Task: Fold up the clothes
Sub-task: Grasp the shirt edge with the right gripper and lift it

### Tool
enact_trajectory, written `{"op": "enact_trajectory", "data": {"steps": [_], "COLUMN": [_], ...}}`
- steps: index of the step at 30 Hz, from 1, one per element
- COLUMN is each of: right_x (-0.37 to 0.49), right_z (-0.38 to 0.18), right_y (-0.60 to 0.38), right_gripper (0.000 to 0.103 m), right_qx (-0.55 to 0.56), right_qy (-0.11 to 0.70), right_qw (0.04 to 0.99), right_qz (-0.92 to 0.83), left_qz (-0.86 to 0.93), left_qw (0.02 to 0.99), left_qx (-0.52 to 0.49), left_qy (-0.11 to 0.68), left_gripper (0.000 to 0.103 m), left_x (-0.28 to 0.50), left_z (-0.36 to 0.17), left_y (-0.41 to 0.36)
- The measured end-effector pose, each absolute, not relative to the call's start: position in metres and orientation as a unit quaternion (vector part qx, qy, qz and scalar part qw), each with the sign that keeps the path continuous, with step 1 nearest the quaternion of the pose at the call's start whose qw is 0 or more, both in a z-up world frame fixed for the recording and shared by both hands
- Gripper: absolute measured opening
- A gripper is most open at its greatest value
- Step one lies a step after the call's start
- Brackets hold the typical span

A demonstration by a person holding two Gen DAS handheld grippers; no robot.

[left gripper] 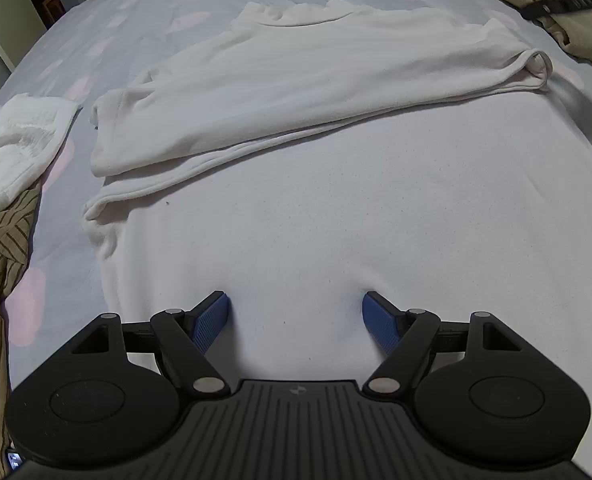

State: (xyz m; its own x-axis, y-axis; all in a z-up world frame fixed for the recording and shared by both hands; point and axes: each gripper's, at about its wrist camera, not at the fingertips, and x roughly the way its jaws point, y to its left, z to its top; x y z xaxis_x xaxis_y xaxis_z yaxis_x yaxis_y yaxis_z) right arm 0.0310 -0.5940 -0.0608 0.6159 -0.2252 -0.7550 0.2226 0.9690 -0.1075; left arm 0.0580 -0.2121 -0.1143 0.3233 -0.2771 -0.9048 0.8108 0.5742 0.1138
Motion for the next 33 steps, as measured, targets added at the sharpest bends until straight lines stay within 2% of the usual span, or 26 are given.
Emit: {"op": "enact_trajectory", "data": {"steps": [6,14,15,17,25,29,33], "right_x": [0.018,0.019,0.019,0.019,0.016,0.015,0.018], "right_z": [-0.075,-0.089,-0.089,-0.089,-0.089,-0.089,-0.093], "right_y": [-0.549,-0.533,-0.533,-0.532,-0.53,-0.529,-0.527], "right_gripper": [0.018,0.019,0.004,0.0,0.0,0.008,0.009], "right_qx": [-0.127,-0.2,-0.203,-0.208,-0.23,-0.24,-0.254], "right_qy": [0.457,0.464,0.464,0.463,0.46,0.458,0.46], "right_qw": [0.878,0.862,0.861,0.86,0.856,0.854,0.849], "right_qz": [-0.063,-0.044,-0.045,-0.046,-0.052,-0.055,-0.054], "left_qz": [-0.357,-0.355,-0.355,-0.355,-0.352,-0.351,-0.35], "left_qw": [0.762,0.763,0.763,0.763,0.764,0.764,0.764], "left_qx": [0.288,0.287,0.287,0.287,0.29,0.291,0.29], "left_qy": [0.457,0.457,0.457,0.457,0.456,0.457,0.458], "left_gripper": [0.073,0.073,0.073,0.073,0.073,0.073,0.073], "left_x": [0.057,0.055,0.056,0.056,0.055,0.055,0.055], "left_z": [-0.113,-0.113,-0.113,-0.113,-0.114,-0.114,-0.114], "left_y": [-0.21,-0.209,-0.209,-0.209,-0.211,-0.21,-0.21]}}
